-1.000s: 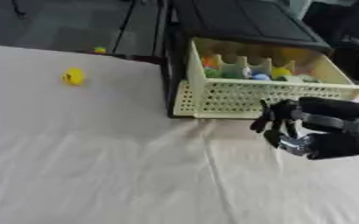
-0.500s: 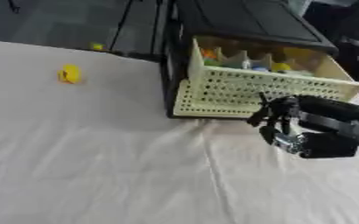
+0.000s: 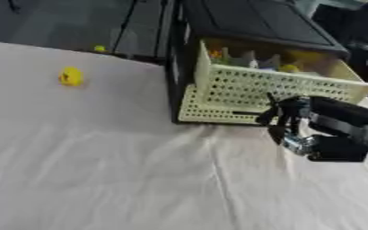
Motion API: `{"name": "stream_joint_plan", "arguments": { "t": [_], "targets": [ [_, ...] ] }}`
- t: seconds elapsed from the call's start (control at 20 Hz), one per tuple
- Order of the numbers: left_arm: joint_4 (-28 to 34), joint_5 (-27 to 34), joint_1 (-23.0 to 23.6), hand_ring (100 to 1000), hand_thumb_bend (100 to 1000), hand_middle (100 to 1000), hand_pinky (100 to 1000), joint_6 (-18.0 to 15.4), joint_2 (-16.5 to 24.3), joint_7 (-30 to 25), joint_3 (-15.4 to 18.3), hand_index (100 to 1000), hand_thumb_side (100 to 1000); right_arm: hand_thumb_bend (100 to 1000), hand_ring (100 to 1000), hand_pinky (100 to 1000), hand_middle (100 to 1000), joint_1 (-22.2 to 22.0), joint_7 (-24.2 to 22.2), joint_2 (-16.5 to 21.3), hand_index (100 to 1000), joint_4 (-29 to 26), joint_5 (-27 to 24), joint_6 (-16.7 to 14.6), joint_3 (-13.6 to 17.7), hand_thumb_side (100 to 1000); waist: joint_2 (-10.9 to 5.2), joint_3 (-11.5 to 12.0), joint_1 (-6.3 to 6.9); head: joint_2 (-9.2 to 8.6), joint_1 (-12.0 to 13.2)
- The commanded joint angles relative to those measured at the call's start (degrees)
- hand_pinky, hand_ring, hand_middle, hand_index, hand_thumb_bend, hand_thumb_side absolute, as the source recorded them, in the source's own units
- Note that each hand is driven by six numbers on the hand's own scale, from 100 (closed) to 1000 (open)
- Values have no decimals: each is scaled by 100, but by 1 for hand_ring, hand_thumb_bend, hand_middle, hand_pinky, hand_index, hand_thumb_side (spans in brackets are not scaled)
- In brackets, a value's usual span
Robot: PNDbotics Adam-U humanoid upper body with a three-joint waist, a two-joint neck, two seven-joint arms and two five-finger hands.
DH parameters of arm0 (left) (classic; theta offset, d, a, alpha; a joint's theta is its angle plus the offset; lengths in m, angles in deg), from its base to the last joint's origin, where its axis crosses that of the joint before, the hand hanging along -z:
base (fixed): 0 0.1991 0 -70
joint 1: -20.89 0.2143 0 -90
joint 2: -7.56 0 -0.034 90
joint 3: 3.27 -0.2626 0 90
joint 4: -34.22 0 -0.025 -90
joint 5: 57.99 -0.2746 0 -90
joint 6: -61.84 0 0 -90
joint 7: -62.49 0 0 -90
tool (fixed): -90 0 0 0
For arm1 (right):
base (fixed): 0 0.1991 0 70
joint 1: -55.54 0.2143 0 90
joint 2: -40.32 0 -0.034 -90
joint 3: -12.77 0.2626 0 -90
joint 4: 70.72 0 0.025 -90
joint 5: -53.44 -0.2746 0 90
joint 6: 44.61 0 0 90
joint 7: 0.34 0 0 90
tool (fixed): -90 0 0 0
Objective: Pick up objects from table and place into drawer.
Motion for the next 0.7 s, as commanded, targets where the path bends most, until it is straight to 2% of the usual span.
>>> {"name": "stream_joint_plan", "arguments": {
  "t": [0.05, 0.35, 0.7],
  "targets": [
    [75, -44, -36, 552, 196, 787, 601, 15, 8, -73, -22, 823, 746, 100, 645, 467, 671, 58, 122, 147, 835, 50, 118, -10, 133, 1000, -86, 7, 11, -122, -16],
    [75, -94, -39, 551, 187, 786, 602, 17, -3, -95, -22, 823, 750, 100, 629, 463, 655, 11, 171, 80, 822, 173, 163, -51, 171, 1000, 13, 85, -39, -243, -65],
    [75, -120, -30, 550, 180, 785, 602, 51, -51, -145, -37, 822, 756, 100, 608, 457, 648, -396, 465, -40, 822, -68, 261, -123, 322, 1000, 114, 80, -40, -309, -75]
  ]
}}
